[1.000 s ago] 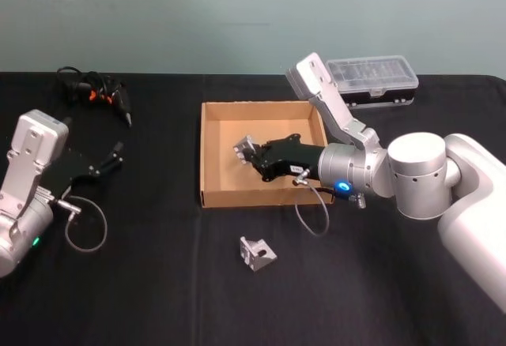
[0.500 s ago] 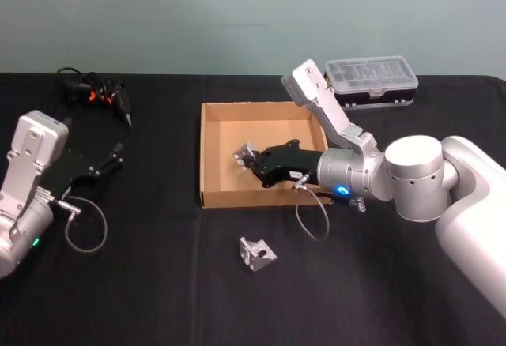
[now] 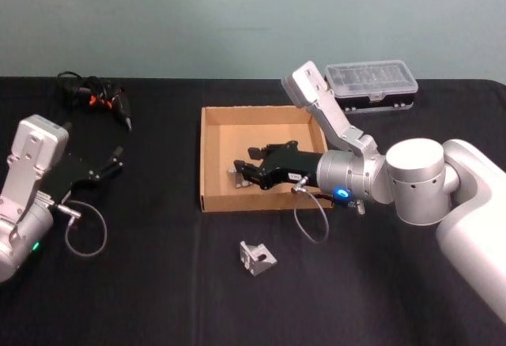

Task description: Use one hand to pick up the angle iron from the table and place it into the box.

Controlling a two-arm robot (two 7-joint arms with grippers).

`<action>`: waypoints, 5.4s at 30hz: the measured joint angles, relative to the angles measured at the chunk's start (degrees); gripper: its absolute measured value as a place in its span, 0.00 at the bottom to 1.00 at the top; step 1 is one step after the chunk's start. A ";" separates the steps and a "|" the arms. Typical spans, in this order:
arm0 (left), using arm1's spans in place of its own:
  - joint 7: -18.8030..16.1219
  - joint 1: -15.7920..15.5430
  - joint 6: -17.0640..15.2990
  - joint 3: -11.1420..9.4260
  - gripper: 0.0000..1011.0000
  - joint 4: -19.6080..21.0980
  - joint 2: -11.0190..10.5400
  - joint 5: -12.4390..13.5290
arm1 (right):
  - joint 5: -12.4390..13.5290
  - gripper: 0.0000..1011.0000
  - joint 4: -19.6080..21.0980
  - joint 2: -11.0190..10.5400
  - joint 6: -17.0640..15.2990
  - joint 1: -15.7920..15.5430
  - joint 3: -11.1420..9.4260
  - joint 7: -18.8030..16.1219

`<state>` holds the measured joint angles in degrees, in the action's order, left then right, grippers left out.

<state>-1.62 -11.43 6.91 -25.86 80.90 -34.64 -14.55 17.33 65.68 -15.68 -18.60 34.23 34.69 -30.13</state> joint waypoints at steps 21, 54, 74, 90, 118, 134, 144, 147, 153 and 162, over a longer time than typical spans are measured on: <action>0.00 0.00 0.00 0.00 0.99 0.00 0.00 0.00 | 1.95 0.97 14.69 -7.17 -0.22 -6.74 -2.76 -0.07; 0.00 0.00 0.00 0.00 0.99 0.00 0.00 0.00 | 12.05 0.99 40.36 -20.21 -23.16 -16.00 -2.05 3.59; 0.00 0.00 0.00 0.00 0.99 0.00 0.00 0.00 | 11.69 0.99 34.07 -16.89 -25.04 -12.10 3.68 4.11; 0.00 0.00 0.00 0.00 0.99 0.00 0.00 0.00 | 11.11 0.99 30.79 -14.86 -24.69 -11.33 4.88 4.77; 0.00 0.00 0.00 0.00 0.99 0.00 0.00 0.00 | 9.91 0.73 28.76 -13.40 -22.79 -11.59 5.37 4.41; 0.00 0.00 0.00 0.00 0.99 0.00 0.00 0.00 | 8.37 0.25 29.22 -13.40 -22.28 -12.11 5.26 4.67; 0.00 0.00 0.00 0.00 0.99 0.00 0.00 0.00 | 7.42 0.06 29.57 -13.61 -22.02 -12.50 4.88 4.57; 0.00 0.00 0.00 0.00 0.99 0.00 0.00 0.00 | 7.16 0.06 29.67 -13.66 -21.93 -12.59 4.69 4.49; 0.00 0.00 0.00 0.00 0.99 0.00 0.00 0.00 | 7.15 0.06 31.10 -14.10 -21.31 -13.14 3.68 4.37; 0.00 0.00 0.00 0.00 0.99 0.00 0.00 0.00 | 8.38 0.06 35.51 -16.16 -18.44 -14.94 -0.23 5.00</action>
<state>-1.62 -11.43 6.91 -25.86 80.90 -34.65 -14.55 25.71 101.19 -31.84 -37.05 19.29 34.46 -25.14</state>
